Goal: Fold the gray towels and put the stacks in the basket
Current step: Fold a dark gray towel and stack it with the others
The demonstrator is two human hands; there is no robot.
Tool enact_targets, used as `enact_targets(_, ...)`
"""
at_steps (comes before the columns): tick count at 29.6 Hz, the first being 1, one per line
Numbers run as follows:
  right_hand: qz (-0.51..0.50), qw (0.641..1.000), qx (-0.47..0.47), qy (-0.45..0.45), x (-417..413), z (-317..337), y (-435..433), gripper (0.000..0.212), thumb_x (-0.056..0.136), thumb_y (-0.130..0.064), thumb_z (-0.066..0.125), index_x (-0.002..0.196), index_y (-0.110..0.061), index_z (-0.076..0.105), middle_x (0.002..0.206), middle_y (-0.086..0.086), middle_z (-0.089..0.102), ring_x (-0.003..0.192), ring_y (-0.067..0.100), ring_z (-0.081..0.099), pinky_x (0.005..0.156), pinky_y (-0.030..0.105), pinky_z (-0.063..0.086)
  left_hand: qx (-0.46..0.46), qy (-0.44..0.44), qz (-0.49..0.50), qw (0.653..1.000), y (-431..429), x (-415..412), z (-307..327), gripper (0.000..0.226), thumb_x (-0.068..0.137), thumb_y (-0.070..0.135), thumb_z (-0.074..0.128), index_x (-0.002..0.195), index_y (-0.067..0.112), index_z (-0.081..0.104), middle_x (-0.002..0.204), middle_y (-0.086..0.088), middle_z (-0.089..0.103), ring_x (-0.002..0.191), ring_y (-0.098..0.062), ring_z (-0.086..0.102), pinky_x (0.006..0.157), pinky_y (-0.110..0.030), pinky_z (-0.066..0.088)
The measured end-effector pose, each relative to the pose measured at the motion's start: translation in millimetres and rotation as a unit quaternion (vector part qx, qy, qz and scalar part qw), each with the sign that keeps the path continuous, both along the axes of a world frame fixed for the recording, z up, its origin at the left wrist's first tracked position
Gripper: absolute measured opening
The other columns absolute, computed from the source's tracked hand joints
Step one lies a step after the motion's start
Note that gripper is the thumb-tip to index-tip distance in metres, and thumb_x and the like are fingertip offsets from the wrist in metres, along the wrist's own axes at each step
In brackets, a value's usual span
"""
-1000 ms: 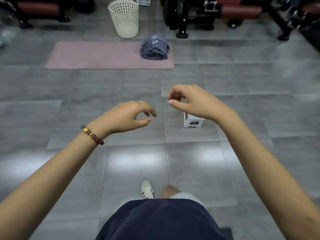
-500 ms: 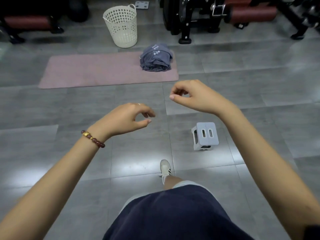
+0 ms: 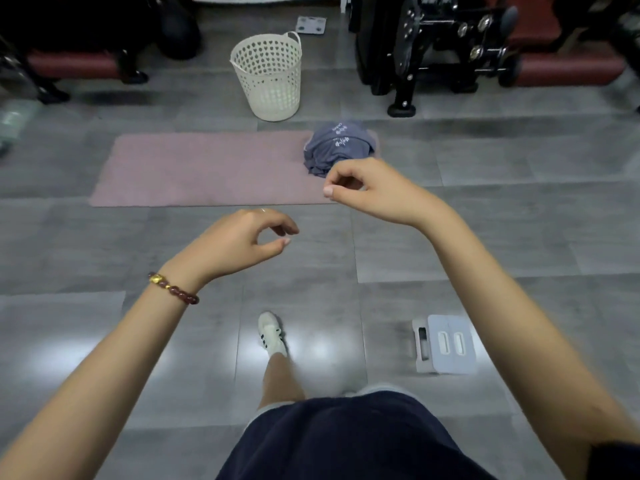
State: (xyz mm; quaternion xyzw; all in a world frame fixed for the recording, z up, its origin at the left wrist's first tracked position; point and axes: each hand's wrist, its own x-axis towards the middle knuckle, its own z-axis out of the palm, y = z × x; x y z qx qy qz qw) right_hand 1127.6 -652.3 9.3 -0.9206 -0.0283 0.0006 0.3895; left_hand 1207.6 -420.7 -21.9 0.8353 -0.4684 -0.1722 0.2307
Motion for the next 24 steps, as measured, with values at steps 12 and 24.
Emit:
enact_targets(12,-0.042,0.999,0.015,0.012,259.7,-7.6,-2.9,0.011,0.091,-0.023,0.058,0.087,-0.014,0.063,0.082,-0.004,0.063,0.074,0.008,0.054,0.071,0.024,0.044,-0.002,0.036,-0.031,0.999,-10.0,287.9,-2.0,0.041,0.078,0.048,0.042,0.102,0.024,0.066,0.103,0.013,0.066,0.096,-0.003,0.059,0.087,-0.034,0.048)
enact_targets(24,-0.029,0.999,0.007,0.030,500.2,-37.4,-86.9,0.013,0.090,-0.024,0.057,0.088,-0.013,0.064,0.085,0.003,0.068,0.082,0.020,0.063,0.078,0.039,0.051,-0.009,0.042,-0.005,0.999,-91.4,508.5,-33.5,0.026,0.082,0.031,0.052,0.102,0.023,0.067,0.102,0.014,0.066,0.093,0.002,0.058,0.087,-0.028,0.046)
